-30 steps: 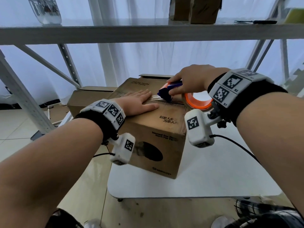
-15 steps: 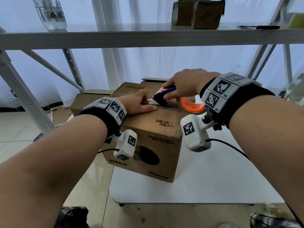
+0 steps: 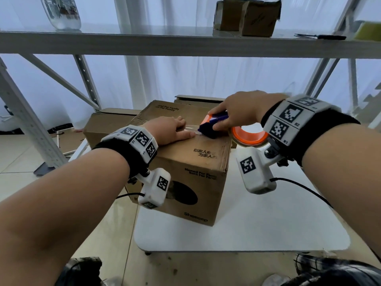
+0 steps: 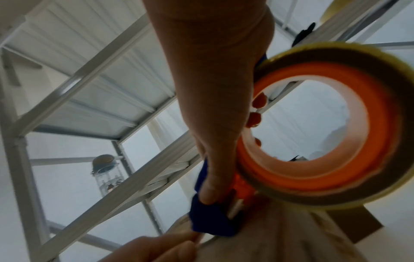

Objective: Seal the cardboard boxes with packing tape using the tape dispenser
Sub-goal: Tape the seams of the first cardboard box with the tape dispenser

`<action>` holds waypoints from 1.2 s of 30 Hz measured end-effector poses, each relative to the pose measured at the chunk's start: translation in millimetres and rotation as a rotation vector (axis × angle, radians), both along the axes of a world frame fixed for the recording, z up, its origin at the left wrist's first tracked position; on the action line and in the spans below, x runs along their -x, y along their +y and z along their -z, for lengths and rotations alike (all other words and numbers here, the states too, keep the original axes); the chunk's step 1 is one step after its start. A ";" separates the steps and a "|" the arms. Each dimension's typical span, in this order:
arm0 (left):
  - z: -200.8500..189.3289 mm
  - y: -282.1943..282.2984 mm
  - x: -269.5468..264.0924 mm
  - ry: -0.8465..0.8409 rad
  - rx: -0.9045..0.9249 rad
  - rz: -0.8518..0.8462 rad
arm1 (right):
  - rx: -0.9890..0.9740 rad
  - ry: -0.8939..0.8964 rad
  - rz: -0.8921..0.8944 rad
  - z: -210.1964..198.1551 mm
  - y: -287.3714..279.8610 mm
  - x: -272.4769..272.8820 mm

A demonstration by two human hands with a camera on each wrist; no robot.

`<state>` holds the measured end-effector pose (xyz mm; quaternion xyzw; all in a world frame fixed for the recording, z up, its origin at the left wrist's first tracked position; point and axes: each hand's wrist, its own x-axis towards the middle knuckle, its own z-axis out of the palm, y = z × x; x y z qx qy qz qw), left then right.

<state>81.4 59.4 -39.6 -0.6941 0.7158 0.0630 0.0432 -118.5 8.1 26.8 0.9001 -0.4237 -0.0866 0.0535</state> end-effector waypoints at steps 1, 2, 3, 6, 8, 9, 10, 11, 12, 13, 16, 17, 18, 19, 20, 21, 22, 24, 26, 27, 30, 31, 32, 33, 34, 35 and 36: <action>1.5 0.6 1.7 0.002 -0.010 0.001 | -0.012 -0.028 0.006 4.3 -0.7 6.0; 3.0 0.3 2.8 0.003 -0.023 0.001 | -0.013 -0.058 0.011 7.9 -1.7 10.9; 3.8 -0.4 2.0 0.004 -0.042 0.000 | -0.011 -0.082 0.017 10.4 -2.7 13.9; 2.4 1.3 -19.6 0.021 -0.095 -0.057 | -0.025 -0.128 0.018 14.8 -4.1 14.3; 0.2 5.8 -39.9 0.015 -0.104 -0.155 | -0.030 -0.164 0.008 17.8 -3.5 16.1; -0.5 7.9 -45.4 0.000 -0.100 -0.194 | -0.027 -0.181 0.008 19.4 -3.4 18.4; -0.8 9.8 -45.8 -0.014 -0.095 -0.220 | -0.023 -0.191 0.009 21.2 -3.1 20.5; -1.2 11.2 -41.0 -0.019 -0.091 -0.234 | -0.018 -0.196 0.008 22.7 -2.9 22.0; -1.2 12.1 -32.1 -0.013 -0.087 -0.234 | -0.012 -0.199 0.005 23.8 -2.3 22.8; -0.9 11.7 -20.2 -0.001 -0.086 -0.215 | -0.005 -0.205 0.005 24.2 -1.7 23.4; 2.0 9.5 17.0 0.046 -0.077 -0.097 | 0.005 -0.226 0.013 24.4 -1.7 24.5; 3.2 8.9 25.6 0.056 -0.072 -0.065 | 0.008 -0.229 0.015 25.1 -1.5 24.6; 4.4 8.6 31.0 0.063 -0.067 -0.044 | 0.013 -0.230 0.018 25.8 -1.3 24.6; 5.1 8.7 33.2 0.072 -0.063 -0.032 | 0.019 -0.229 0.020 26.5 -0.8 24.4; 5.5 8.7 33.0 0.084 -0.061 -0.025 | 0.027 -0.229 0.023 26.9 -0.1 24.2; 5.4 8.3 31.1 0.095 -0.060 -0.021 | 0.031 -0.233 0.027 27.3 -0.5 24.0; 5.3 7.6 27.8 0.104 -0.062 -0.019 | 0.032 -0.237 0.030 27.6 -0.7 23.1; 4.1 6.0 18.3 0.113 -0.069 -0.030 | 0.037 -0.245 0.026 27.4 -0.7 17.0; 3.9 4.1 7.9 0.109 -0.071 -0.054 | 0.053 -0.248 0.013 27.2 -1.7 6.1; 4.2 3.4 3.4 0.106 -0.069 -0.069 | 0.059 -0.247 0.005 26.8 -2.2 0.5; 5.3 -0.4 -1.8 0.095 -0.069 -0.096 | 0.060 -0.206 -0.012 23.7 -5.0 -12.4; 5.6 -1.4 -0.7 0.092 -0.068 -0.098 | 0.060 -0.179 -0.013 21.4 -5.6 -14.3; 6.2 -2.0 0.5 0.090 -0.067 -0.100 | 0.065 -0.149 -0.014 18.7 -5.3 -15.8; 6.4 -2.6 1.3 0.087 -0.068 -0.100 | 0.074 -0.119 -0.021 15.4 -4.9 -17.2; 6.8 -3.0 0.9 0.089 -0.071 -0.099 | 0.085 -0.091 -0.033 11.3 -4.6 -19.3; 8.3 -2.4 -0.6 0.092 -0.076 -0.096 | 0.094 -0.067 -0.051 6.9 -4.1 -22.1; 8.9 -1.3 -2.1 0.094 -0.078 -0.092 | 0.106 -0.049 -0.066 0.9 -3.6 -23.6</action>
